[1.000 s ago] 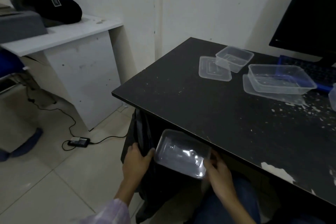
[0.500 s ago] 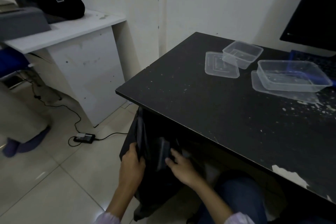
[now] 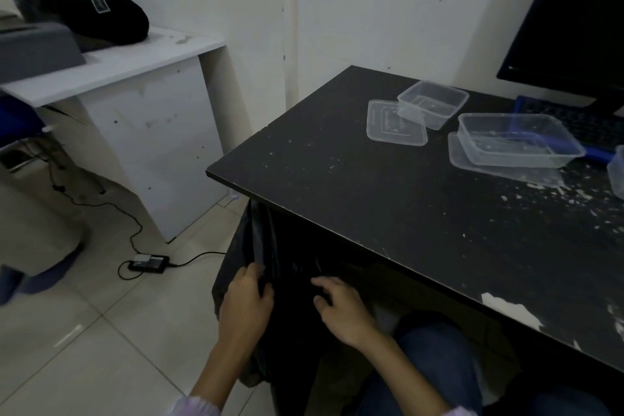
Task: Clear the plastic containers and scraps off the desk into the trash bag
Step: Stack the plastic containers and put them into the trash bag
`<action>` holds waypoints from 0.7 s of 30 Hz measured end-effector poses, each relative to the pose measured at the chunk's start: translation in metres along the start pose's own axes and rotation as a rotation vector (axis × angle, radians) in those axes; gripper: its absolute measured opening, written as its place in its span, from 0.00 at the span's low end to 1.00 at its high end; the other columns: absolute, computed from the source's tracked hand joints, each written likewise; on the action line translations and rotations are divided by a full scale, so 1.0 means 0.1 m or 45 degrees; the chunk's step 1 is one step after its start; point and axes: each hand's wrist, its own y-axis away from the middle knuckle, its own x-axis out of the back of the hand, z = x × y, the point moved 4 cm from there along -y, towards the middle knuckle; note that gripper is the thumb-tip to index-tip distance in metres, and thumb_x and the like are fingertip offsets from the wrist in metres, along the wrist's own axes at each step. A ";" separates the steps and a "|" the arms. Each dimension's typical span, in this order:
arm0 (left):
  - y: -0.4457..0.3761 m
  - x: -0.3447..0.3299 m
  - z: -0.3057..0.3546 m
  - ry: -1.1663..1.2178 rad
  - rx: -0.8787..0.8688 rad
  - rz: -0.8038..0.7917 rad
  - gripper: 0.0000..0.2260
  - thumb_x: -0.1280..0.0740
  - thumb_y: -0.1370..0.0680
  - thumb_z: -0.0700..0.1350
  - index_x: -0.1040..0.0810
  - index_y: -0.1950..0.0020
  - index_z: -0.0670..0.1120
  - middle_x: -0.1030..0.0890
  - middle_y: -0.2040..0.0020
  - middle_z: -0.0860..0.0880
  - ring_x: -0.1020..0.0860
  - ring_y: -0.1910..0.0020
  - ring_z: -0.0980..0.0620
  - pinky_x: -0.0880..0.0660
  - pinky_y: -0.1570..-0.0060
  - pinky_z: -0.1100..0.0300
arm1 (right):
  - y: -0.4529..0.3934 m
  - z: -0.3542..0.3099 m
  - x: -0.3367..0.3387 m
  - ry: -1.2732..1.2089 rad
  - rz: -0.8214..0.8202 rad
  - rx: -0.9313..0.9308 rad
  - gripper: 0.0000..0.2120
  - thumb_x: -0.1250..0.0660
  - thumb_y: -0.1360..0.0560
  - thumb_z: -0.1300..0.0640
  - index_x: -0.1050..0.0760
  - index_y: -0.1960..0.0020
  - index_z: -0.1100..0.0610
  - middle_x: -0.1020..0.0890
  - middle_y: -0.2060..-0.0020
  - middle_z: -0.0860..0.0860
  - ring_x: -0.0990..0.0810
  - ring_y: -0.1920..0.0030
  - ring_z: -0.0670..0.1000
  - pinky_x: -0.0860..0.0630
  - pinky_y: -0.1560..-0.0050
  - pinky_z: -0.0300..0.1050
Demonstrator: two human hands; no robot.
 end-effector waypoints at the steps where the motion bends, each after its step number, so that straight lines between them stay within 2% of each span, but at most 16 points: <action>1: 0.00 0.03 0.06 -0.017 -0.033 0.004 0.13 0.35 0.24 0.41 0.25 0.40 0.43 0.23 0.47 0.44 0.23 0.50 0.45 0.26 0.54 0.55 | 0.03 -0.04 0.04 0.012 0.050 0.024 0.19 0.42 0.20 0.57 0.33 0.30 0.51 0.32 0.32 0.47 0.33 0.32 0.48 0.35 0.31 0.41; 6: 0.10 0.20 0.43 0.014 -0.242 0.060 0.11 0.34 0.24 0.43 0.21 0.42 0.46 0.20 0.47 0.48 0.22 0.53 0.51 0.29 0.57 0.62 | 0.38 -0.35 0.30 0.090 0.278 0.215 0.15 0.40 0.21 0.59 0.26 0.36 0.53 0.26 0.41 0.48 0.24 0.42 0.47 0.26 0.42 0.38; 9: 0.17 0.34 0.68 0.061 -0.337 0.097 0.09 0.34 0.24 0.45 0.20 0.44 0.48 0.19 0.49 0.53 0.21 0.53 0.56 0.26 0.55 0.63 | 0.69 -0.57 0.48 0.127 0.349 0.315 0.13 0.41 0.21 0.57 0.25 0.38 0.50 0.26 0.43 0.44 0.24 0.45 0.42 0.24 0.46 0.37; 13: 0.23 0.55 1.12 0.142 -0.451 0.169 0.04 0.33 0.24 0.46 0.19 0.52 0.50 0.19 0.59 0.58 0.22 0.60 0.62 0.23 0.59 0.62 | 1.07 -0.81 0.83 0.148 0.485 0.415 0.12 0.40 0.21 0.55 0.24 0.40 0.48 0.24 0.48 0.39 0.24 0.47 0.38 0.25 0.48 0.31; 17: 0.17 0.59 1.68 0.257 -0.543 0.164 0.03 0.33 0.25 0.45 0.20 0.57 0.51 0.20 0.64 0.57 0.23 0.64 0.62 0.29 0.65 0.73 | 1.28 -0.85 1.36 0.200 0.703 0.430 0.09 0.36 0.23 0.58 0.20 0.46 0.49 0.21 0.55 0.40 0.22 0.53 0.38 0.27 0.52 0.27; 21: -0.06 0.33 2.19 0.340 -0.543 0.062 0.03 0.33 0.24 0.46 0.19 0.55 0.50 0.20 0.62 0.55 0.23 0.62 0.61 0.28 0.61 0.69 | 1.27 -0.71 1.94 0.211 0.896 0.340 0.09 0.35 0.24 0.60 0.20 0.48 0.50 0.20 0.58 0.43 0.22 0.60 0.38 0.32 0.58 0.25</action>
